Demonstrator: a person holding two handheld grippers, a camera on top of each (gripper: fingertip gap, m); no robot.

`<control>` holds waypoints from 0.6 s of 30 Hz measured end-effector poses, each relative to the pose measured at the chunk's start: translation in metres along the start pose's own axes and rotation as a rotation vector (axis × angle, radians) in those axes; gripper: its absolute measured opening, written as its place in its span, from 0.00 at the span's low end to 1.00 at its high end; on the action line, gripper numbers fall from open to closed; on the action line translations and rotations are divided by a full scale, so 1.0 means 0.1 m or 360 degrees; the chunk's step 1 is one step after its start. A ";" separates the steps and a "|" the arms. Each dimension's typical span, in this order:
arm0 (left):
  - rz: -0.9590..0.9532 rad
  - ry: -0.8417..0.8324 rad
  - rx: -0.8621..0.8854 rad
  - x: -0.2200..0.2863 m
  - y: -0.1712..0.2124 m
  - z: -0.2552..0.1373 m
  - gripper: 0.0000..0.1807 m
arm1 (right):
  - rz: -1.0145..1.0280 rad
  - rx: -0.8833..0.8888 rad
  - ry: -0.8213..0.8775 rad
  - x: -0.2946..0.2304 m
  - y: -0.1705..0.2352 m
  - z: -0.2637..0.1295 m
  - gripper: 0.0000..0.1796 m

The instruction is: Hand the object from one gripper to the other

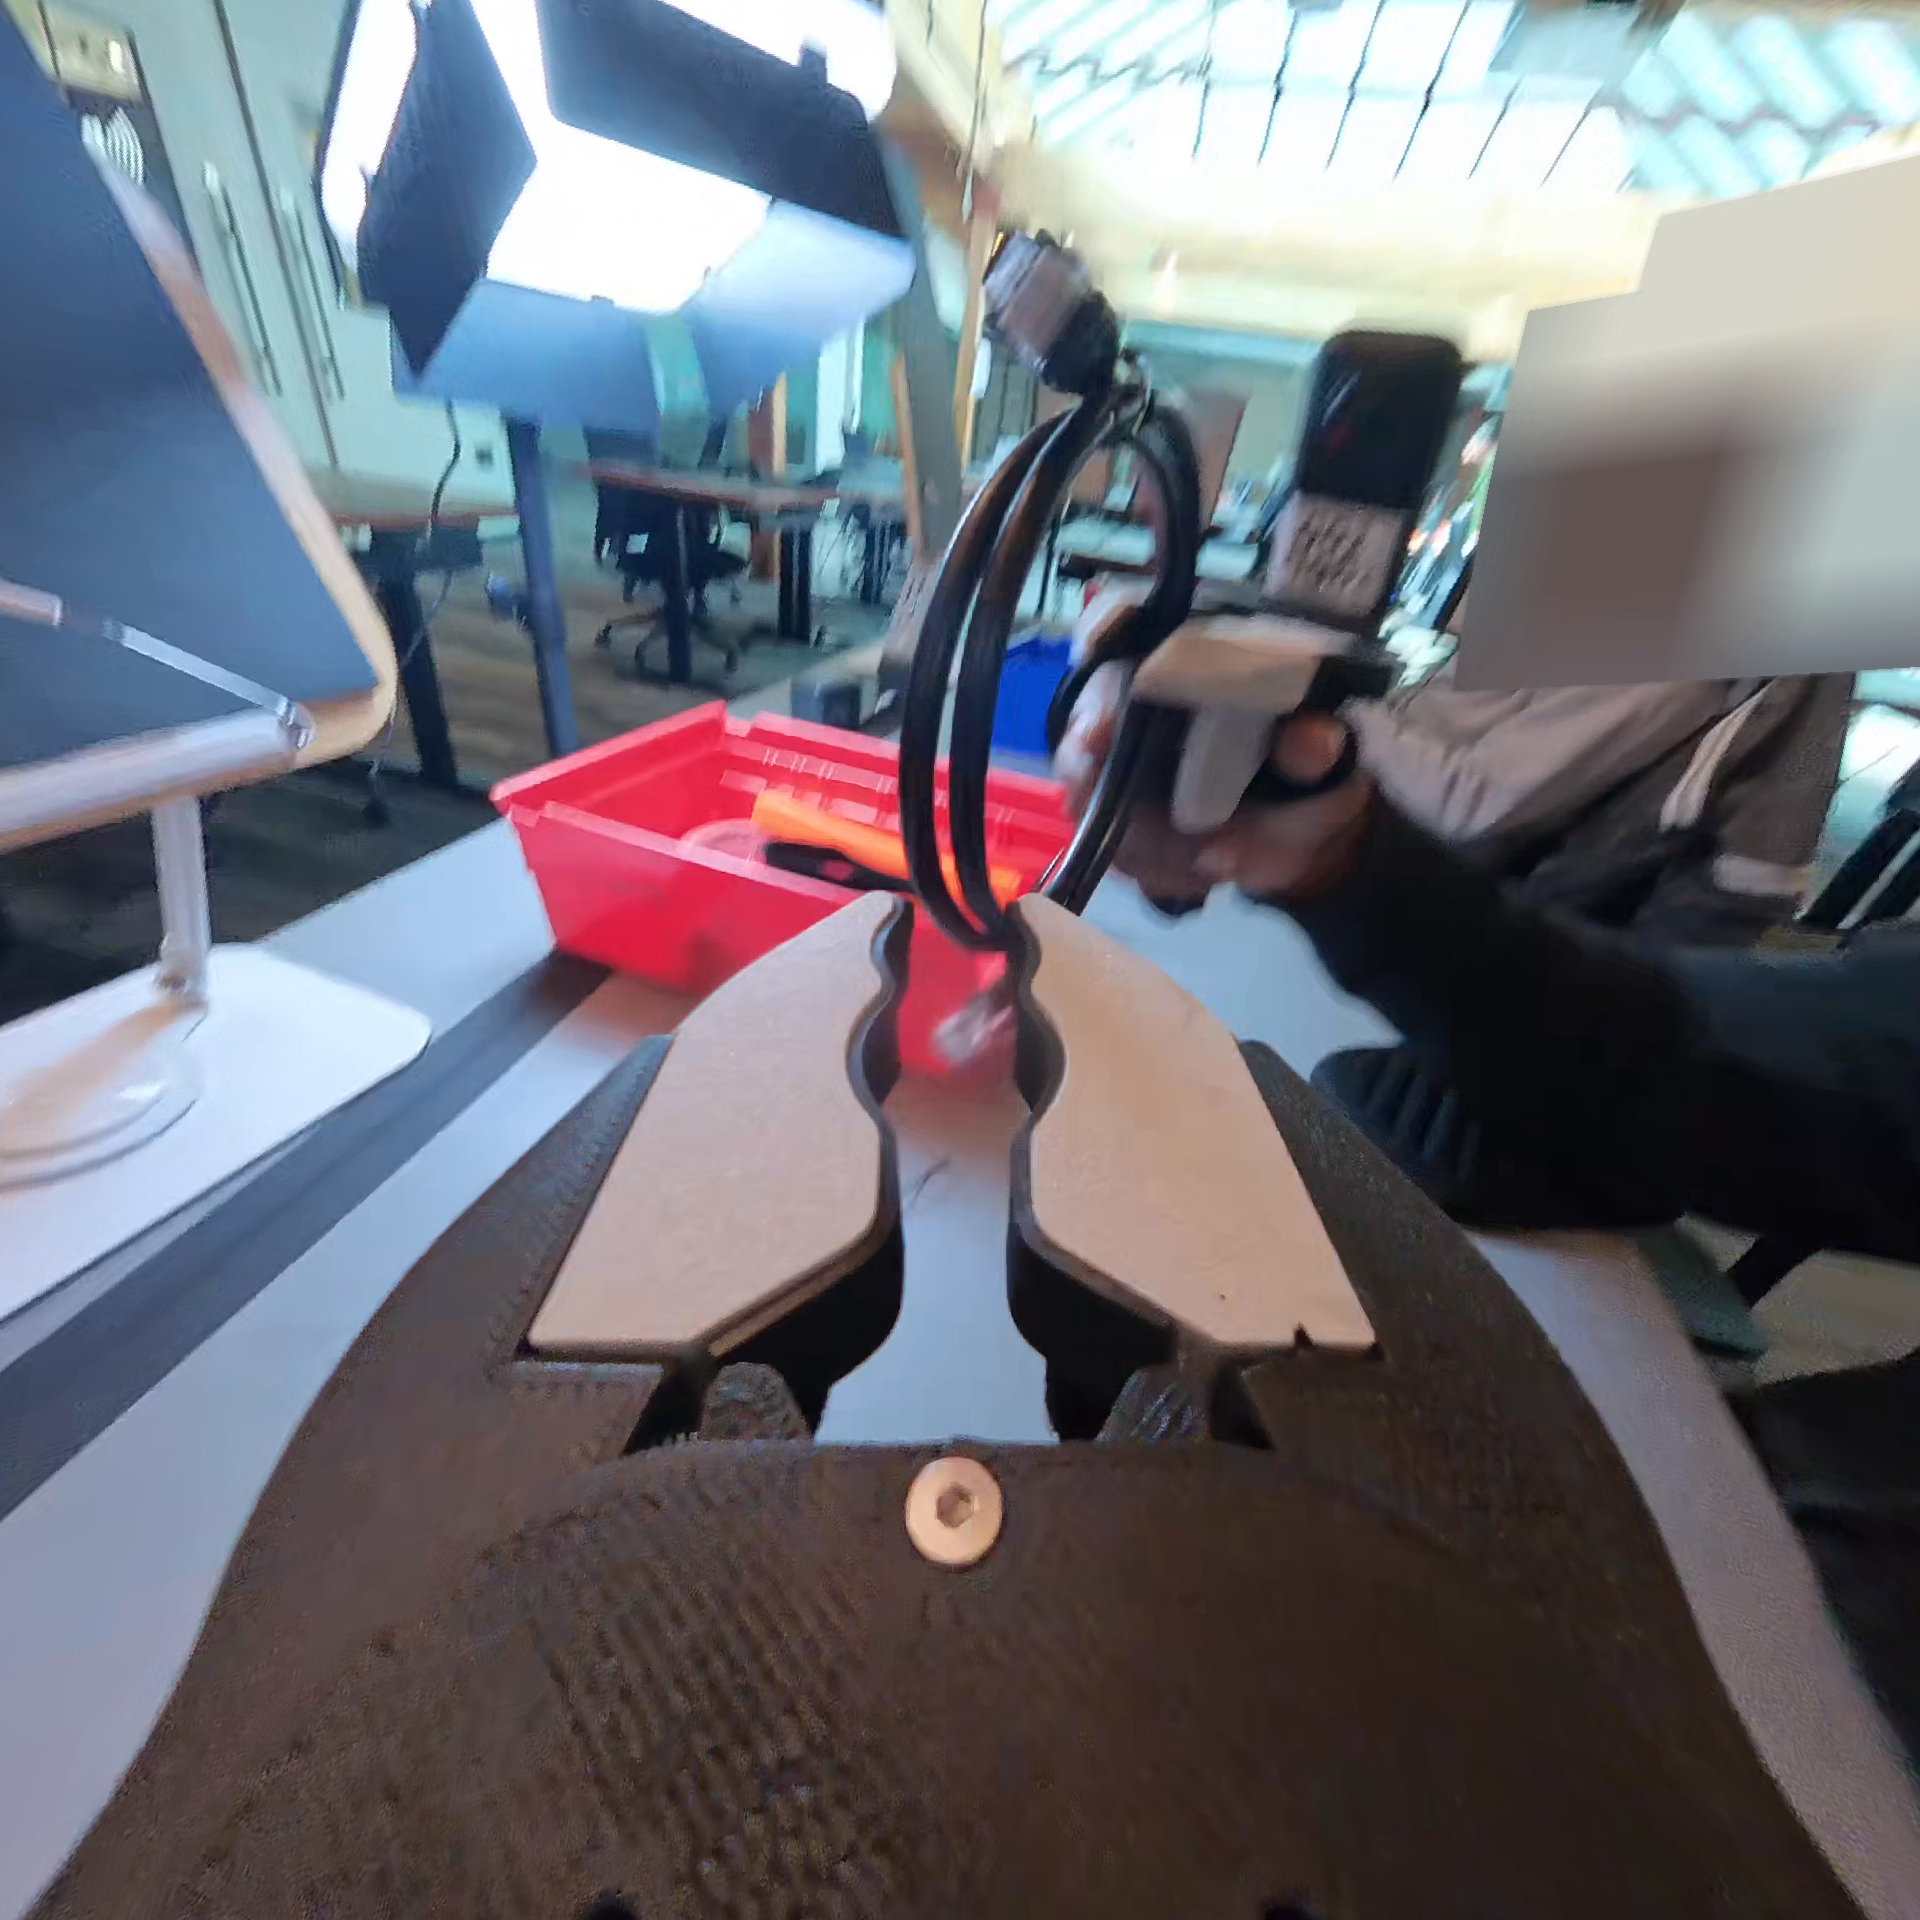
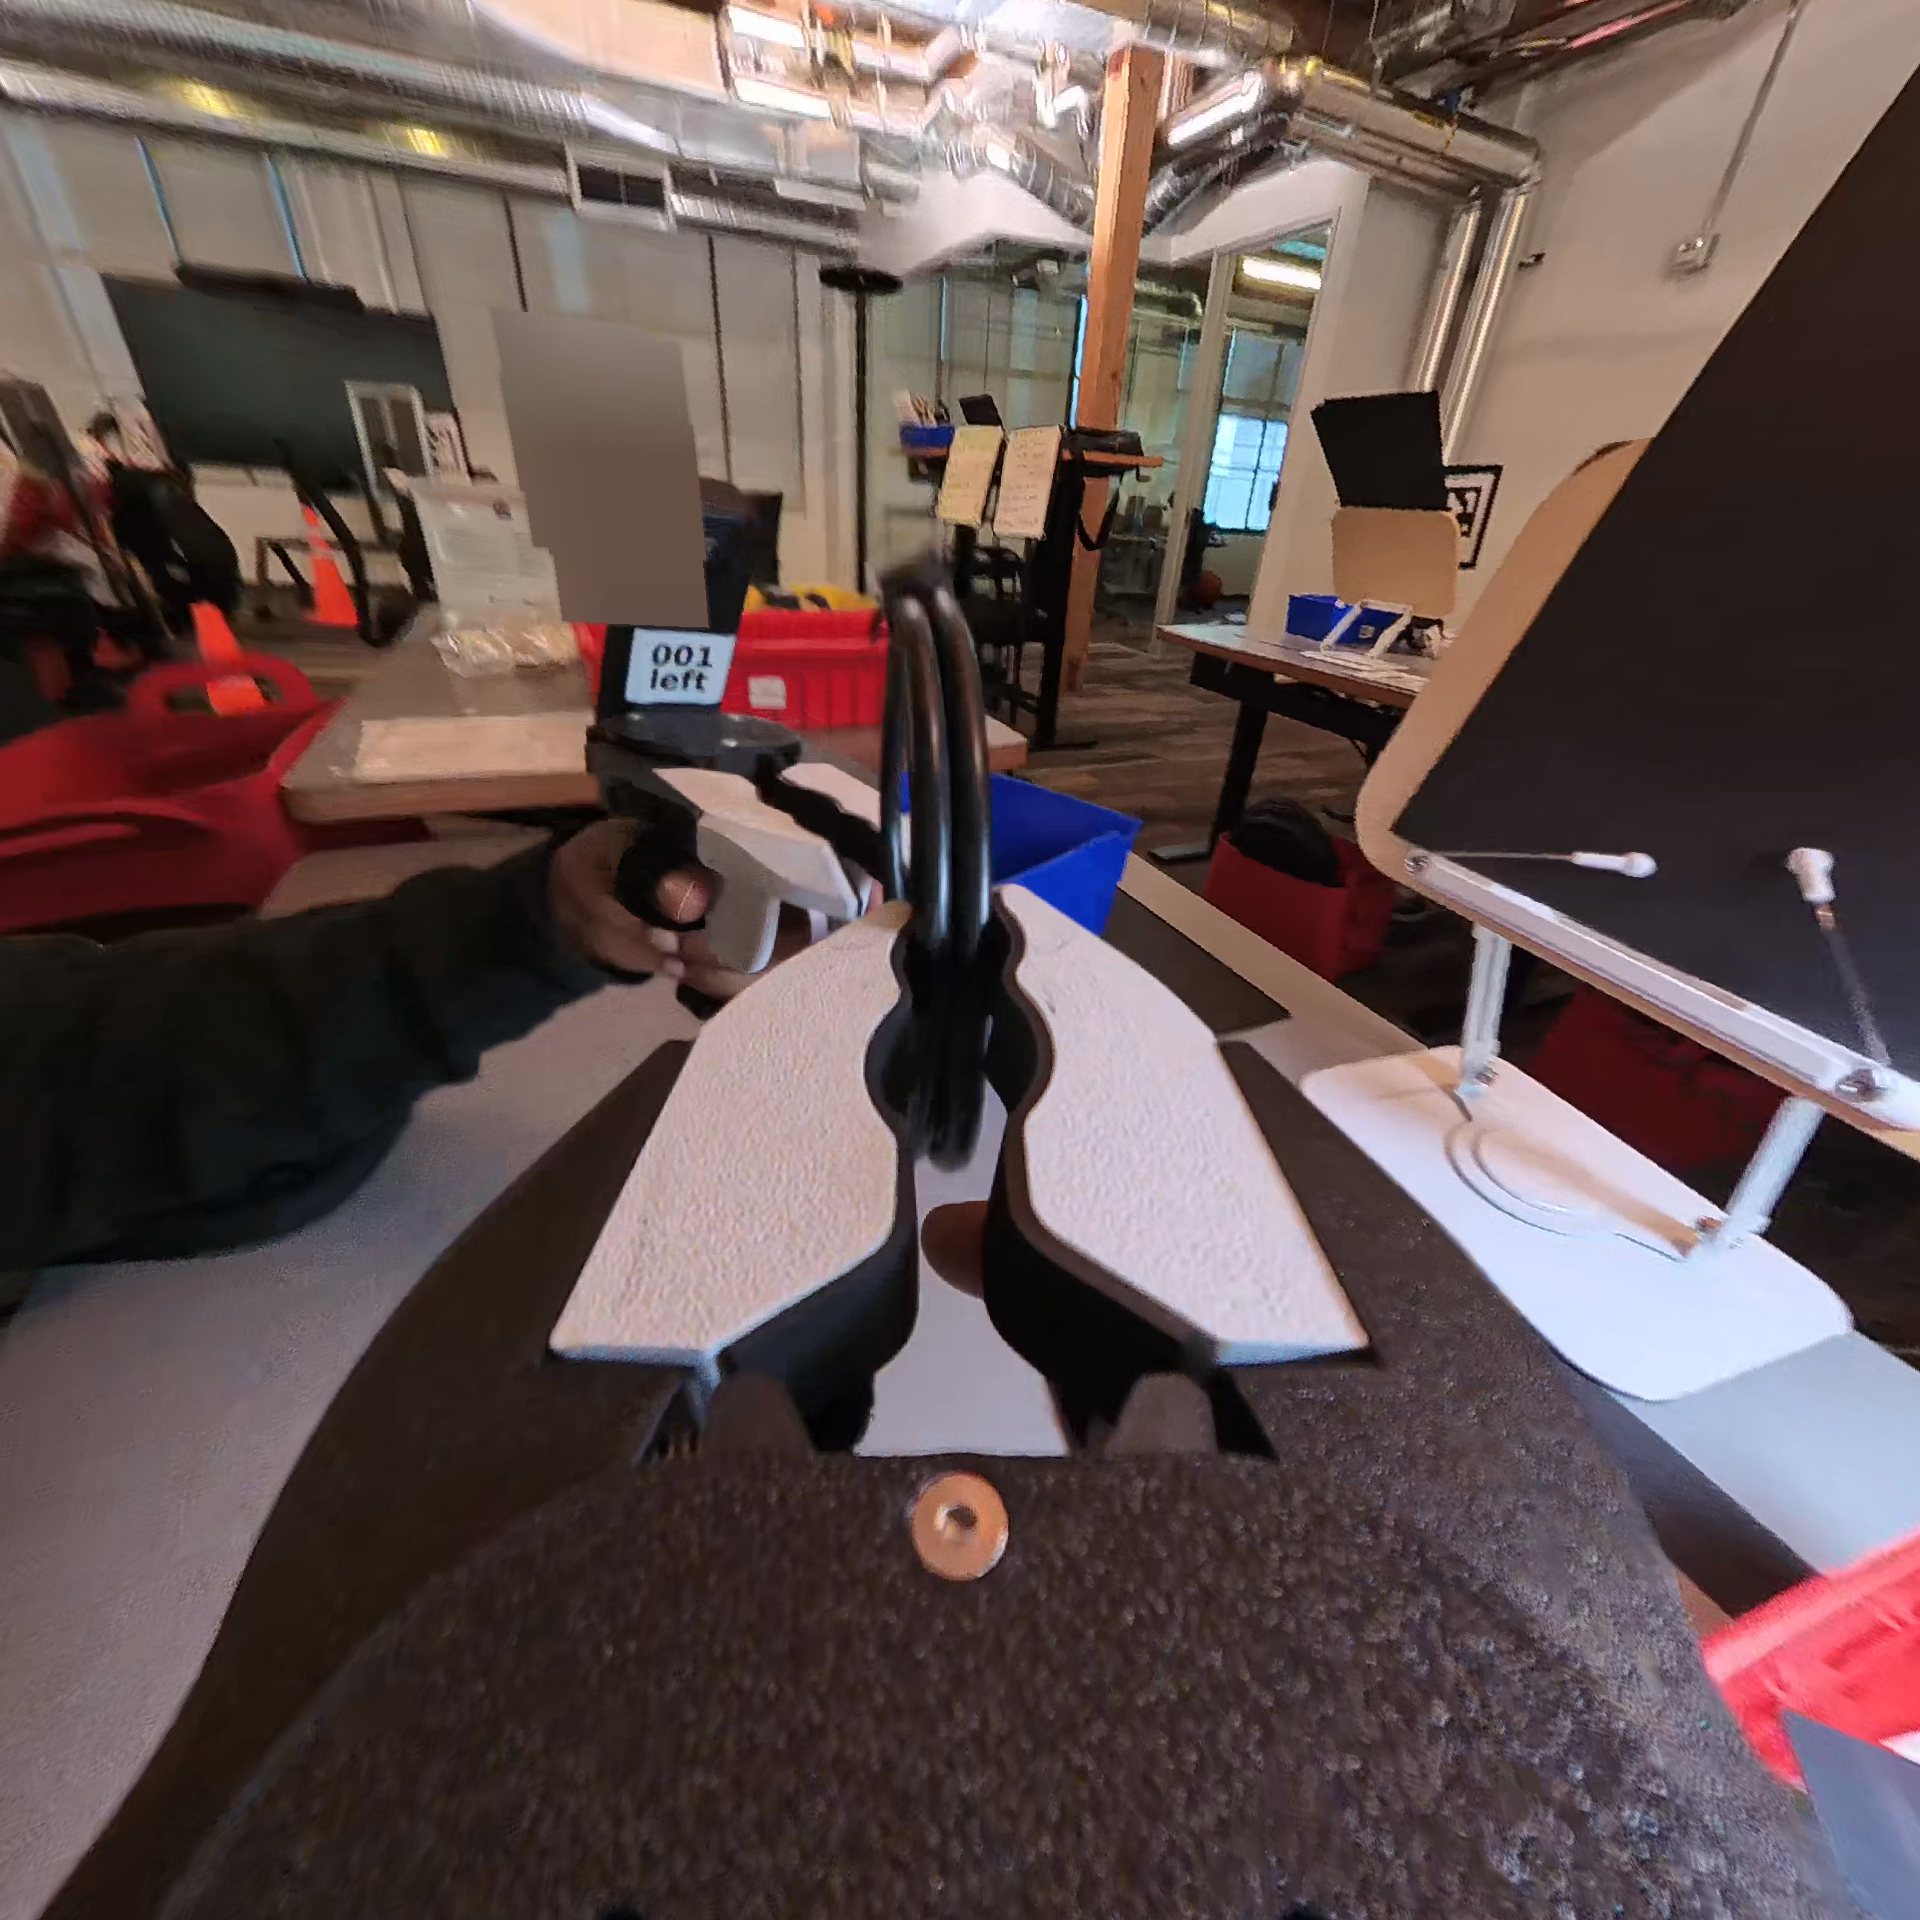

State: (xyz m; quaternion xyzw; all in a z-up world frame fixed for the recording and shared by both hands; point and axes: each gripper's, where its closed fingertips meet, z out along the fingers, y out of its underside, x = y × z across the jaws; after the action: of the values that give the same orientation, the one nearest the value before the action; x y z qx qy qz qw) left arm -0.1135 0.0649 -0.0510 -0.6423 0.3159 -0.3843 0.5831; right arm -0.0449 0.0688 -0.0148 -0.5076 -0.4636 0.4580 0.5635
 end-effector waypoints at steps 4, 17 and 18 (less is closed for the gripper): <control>0.0109 -0.0189 -0.0518 -0.38 0.78 0.15 0.13 | -0.0302 -0.0320 0.0182 0.21 0.16 -0.18 0.04; 0.0500 0.0053 -0.1680 -0.73 2.08 0.65 0.14 | -0.0438 -0.0400 0.0428 0.60 0.06 -0.63 0.05; 0.0494 0.0074 -0.1730 -0.74 2.09 0.66 0.12 | -0.0438 -0.0392 0.0432 0.61 0.04 -0.65 0.05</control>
State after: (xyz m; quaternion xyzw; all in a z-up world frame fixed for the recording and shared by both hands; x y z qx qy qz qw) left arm -0.0847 0.1364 -0.2688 -0.7876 0.5718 -0.0903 0.2110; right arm 0.0279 0.1193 -0.0193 -0.5617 -0.5008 0.2443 0.6116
